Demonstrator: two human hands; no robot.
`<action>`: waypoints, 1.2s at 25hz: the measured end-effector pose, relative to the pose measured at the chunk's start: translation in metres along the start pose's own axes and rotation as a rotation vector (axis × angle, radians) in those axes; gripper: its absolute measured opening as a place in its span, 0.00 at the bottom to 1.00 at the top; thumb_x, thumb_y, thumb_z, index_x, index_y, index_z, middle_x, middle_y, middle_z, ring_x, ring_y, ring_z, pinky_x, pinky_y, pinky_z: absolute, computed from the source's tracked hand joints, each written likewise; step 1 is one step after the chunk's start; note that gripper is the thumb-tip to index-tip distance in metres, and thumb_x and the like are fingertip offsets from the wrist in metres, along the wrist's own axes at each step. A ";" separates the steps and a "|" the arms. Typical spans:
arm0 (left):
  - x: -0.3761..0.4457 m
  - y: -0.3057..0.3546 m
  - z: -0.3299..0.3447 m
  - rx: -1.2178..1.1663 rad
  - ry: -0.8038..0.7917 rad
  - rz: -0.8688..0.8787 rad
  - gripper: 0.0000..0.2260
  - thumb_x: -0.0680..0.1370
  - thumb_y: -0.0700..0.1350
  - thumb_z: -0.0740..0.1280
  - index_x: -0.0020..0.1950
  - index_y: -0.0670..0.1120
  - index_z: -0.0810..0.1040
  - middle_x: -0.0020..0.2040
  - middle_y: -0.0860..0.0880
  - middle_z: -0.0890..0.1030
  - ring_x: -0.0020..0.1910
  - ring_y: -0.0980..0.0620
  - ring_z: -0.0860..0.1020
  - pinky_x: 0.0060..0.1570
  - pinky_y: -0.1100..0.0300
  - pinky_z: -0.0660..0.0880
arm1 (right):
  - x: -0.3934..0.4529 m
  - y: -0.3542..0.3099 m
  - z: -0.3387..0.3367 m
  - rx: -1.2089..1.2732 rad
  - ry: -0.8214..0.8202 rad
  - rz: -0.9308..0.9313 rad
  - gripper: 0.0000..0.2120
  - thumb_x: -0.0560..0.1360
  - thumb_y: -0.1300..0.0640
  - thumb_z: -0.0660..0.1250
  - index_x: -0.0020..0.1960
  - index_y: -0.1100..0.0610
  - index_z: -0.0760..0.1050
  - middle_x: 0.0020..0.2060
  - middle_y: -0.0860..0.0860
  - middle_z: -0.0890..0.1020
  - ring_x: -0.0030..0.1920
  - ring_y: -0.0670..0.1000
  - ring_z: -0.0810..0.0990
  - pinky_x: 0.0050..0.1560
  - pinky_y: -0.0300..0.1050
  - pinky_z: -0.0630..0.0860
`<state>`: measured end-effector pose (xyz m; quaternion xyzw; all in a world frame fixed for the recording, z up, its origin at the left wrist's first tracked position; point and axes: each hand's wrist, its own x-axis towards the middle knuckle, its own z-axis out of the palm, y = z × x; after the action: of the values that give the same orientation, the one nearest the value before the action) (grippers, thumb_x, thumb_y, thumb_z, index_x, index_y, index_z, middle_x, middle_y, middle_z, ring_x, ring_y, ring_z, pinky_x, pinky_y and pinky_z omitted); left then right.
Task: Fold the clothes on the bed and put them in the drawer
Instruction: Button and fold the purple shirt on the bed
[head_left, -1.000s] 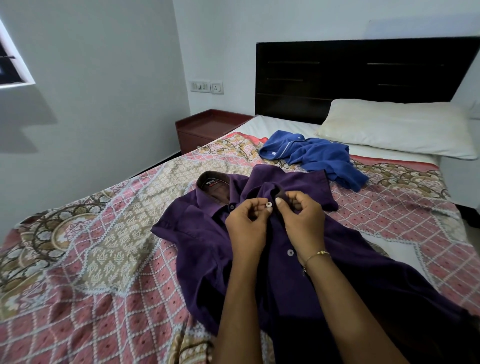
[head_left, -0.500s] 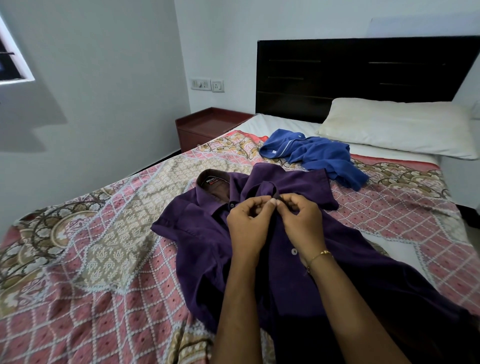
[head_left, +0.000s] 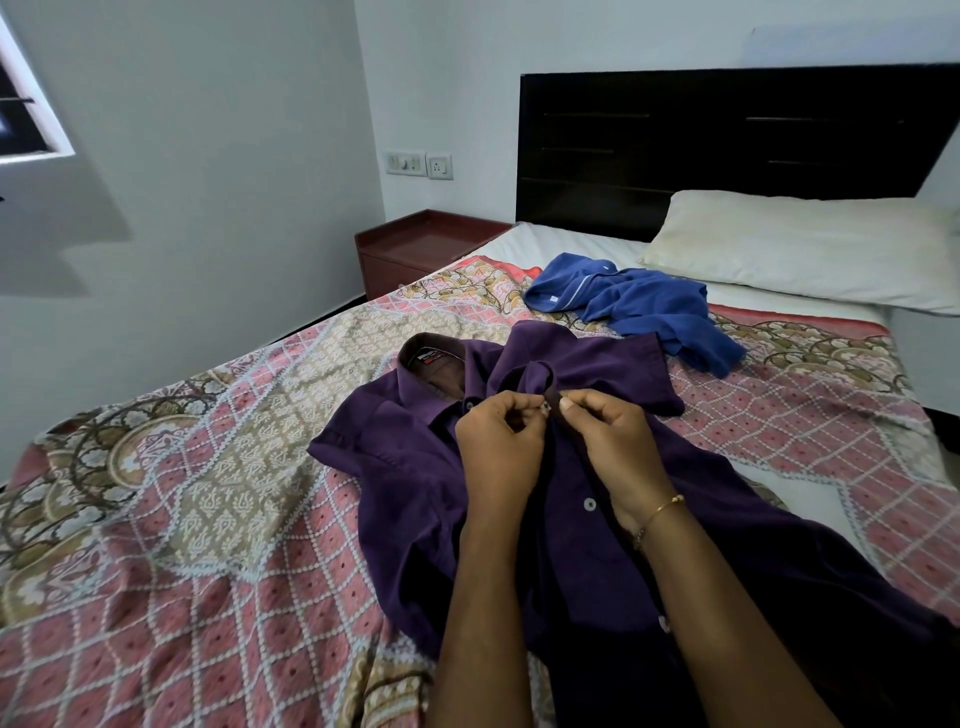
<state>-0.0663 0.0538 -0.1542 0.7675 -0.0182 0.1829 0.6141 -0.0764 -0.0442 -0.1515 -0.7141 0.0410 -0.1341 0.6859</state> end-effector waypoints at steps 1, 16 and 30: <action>0.000 0.000 0.000 -0.010 0.016 -0.008 0.02 0.72 0.35 0.71 0.43 0.40 0.83 0.32 0.59 0.77 0.31 0.69 0.76 0.36 0.76 0.70 | 0.001 -0.001 -0.002 0.044 -0.035 0.036 0.10 0.77 0.63 0.62 0.45 0.54 0.81 0.41 0.49 0.84 0.45 0.44 0.81 0.49 0.34 0.76; 0.000 -0.006 0.002 -0.180 -0.060 -0.152 0.10 0.72 0.33 0.69 0.37 0.47 0.81 0.37 0.49 0.82 0.37 0.56 0.78 0.45 0.63 0.77 | 0.004 -0.014 -0.010 0.105 -0.157 0.129 0.09 0.74 0.72 0.64 0.40 0.60 0.77 0.31 0.51 0.80 0.28 0.40 0.79 0.30 0.30 0.75; 0.003 -0.010 0.007 -0.061 0.052 -0.241 0.07 0.78 0.40 0.63 0.40 0.46 0.76 0.38 0.49 0.78 0.39 0.51 0.74 0.46 0.54 0.74 | 0.003 -0.001 0.006 0.110 -0.151 0.079 0.08 0.75 0.66 0.65 0.40 0.56 0.76 0.35 0.49 0.79 0.33 0.40 0.77 0.39 0.31 0.74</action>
<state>-0.0594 0.0503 -0.1643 0.7400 0.0847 0.1268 0.6551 -0.0721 -0.0395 -0.1506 -0.6814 0.0100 -0.0545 0.7298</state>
